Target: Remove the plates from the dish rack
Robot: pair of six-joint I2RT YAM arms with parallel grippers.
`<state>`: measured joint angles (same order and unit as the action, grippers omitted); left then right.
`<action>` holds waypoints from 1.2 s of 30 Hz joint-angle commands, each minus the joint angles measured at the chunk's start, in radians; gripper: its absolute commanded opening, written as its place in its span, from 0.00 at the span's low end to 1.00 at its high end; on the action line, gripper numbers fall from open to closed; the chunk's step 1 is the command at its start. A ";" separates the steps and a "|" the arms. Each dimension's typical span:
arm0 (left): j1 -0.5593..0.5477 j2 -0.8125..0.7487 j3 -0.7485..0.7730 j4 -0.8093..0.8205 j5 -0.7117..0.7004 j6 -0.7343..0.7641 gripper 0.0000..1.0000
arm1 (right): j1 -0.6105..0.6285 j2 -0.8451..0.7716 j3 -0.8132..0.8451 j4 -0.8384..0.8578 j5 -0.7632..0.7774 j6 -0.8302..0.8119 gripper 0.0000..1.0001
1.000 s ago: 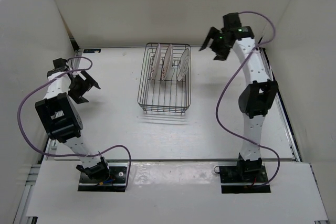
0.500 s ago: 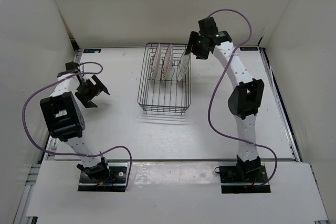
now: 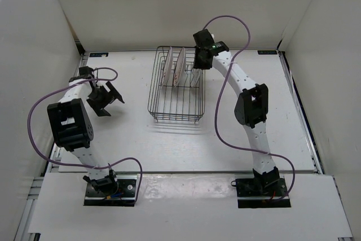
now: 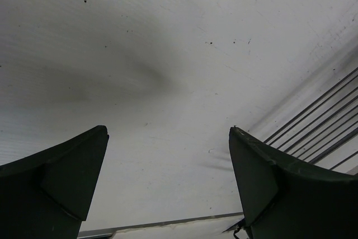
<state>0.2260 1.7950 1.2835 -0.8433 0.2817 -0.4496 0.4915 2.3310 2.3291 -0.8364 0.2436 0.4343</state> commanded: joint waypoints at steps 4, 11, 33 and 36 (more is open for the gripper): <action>0.003 -0.059 -0.038 0.016 0.011 -0.038 1.00 | 0.015 -0.015 0.042 0.065 0.115 -0.028 0.20; 0.003 -0.043 -0.035 0.020 0.014 -0.081 1.00 | 0.016 -0.058 0.024 0.079 0.180 -0.071 0.00; 0.003 -0.054 -0.074 0.078 0.037 -0.018 1.00 | -0.321 -1.077 -0.972 0.082 0.225 0.213 0.00; 0.003 -0.057 -0.098 0.119 0.082 -0.018 1.00 | -0.422 -1.194 -1.230 0.159 0.148 0.161 0.00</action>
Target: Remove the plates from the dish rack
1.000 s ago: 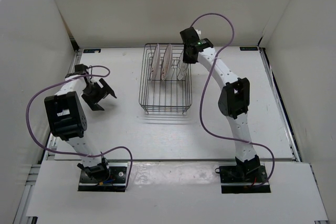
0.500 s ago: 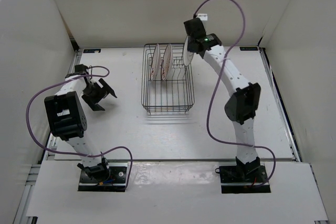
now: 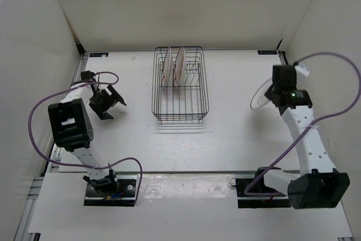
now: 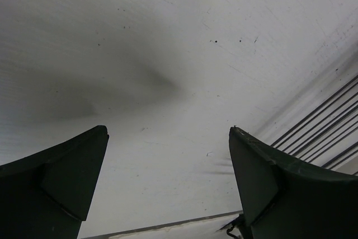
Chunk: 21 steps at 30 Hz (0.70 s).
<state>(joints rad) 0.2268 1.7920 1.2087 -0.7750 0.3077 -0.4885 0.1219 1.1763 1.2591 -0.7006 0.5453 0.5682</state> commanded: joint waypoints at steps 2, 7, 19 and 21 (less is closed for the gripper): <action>0.002 -0.059 -0.031 0.062 0.065 0.015 1.00 | -0.153 -0.095 -0.266 0.042 -0.274 0.025 0.00; 0.000 -0.085 -0.066 0.031 0.051 0.024 1.00 | -0.263 -0.121 -0.495 0.173 -0.505 0.030 0.00; 0.008 -0.203 -0.268 0.103 0.091 -0.038 1.00 | -0.419 0.031 -0.722 0.395 -0.625 0.188 0.01; 0.020 -0.236 -0.294 0.129 0.113 -0.022 1.00 | -0.441 0.065 -0.725 0.427 -0.662 0.246 0.09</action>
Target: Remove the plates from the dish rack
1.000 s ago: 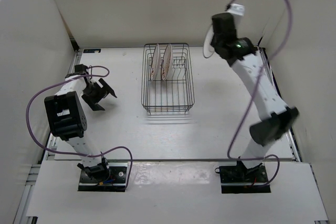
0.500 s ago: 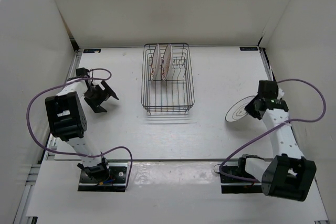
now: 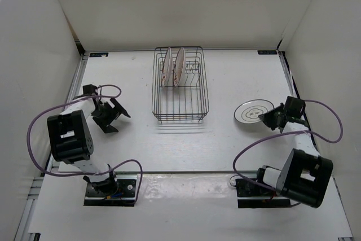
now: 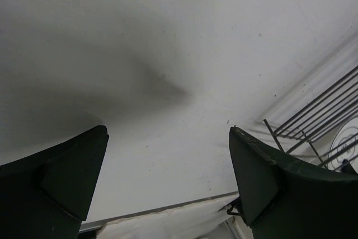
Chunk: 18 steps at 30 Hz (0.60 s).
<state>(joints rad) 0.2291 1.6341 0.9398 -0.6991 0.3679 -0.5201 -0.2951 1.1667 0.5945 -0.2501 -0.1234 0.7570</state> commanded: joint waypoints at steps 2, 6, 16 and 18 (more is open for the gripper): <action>0.039 -0.104 -0.058 0.067 0.082 0.008 1.00 | -0.030 0.151 -0.027 -0.052 -0.013 0.065 0.11; 0.058 -0.137 -0.076 0.078 0.063 -0.001 1.00 | -0.030 0.292 0.129 -0.296 0.100 0.022 0.15; 0.107 -0.025 0.063 0.224 0.274 -0.112 1.00 | -0.029 0.513 0.361 -0.528 0.102 -0.038 0.25; 0.113 0.012 0.108 0.291 0.330 -0.202 1.00 | -0.027 0.554 0.401 -0.570 0.091 -0.056 0.27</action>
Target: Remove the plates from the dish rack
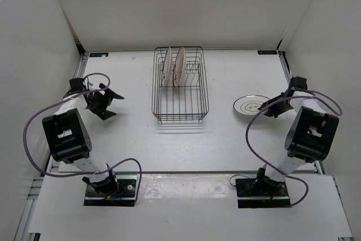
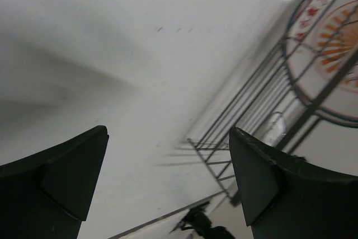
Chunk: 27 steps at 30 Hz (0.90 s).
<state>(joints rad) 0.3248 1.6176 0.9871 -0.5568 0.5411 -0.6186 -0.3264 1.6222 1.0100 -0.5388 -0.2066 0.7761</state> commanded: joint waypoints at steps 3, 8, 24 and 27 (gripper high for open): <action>0.011 0.099 0.187 0.149 0.184 -0.162 1.00 | 0.004 0.136 0.035 -0.344 0.167 -0.106 0.27; 0.010 0.125 0.309 0.165 0.123 -0.158 1.00 | 0.003 0.174 0.022 -0.374 0.167 -0.138 0.27; 0.060 0.163 0.435 0.044 0.186 -0.113 1.00 | 0.009 0.208 0.068 -0.466 0.190 -0.167 0.72; 0.023 0.140 0.548 -0.159 -0.021 0.071 1.00 | 0.010 0.154 0.084 -0.493 0.243 -0.161 0.72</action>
<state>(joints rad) 0.3744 1.8408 1.4544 -0.4358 0.7002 -0.7830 -0.3180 1.8187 1.0805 -0.9638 -0.0879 0.6209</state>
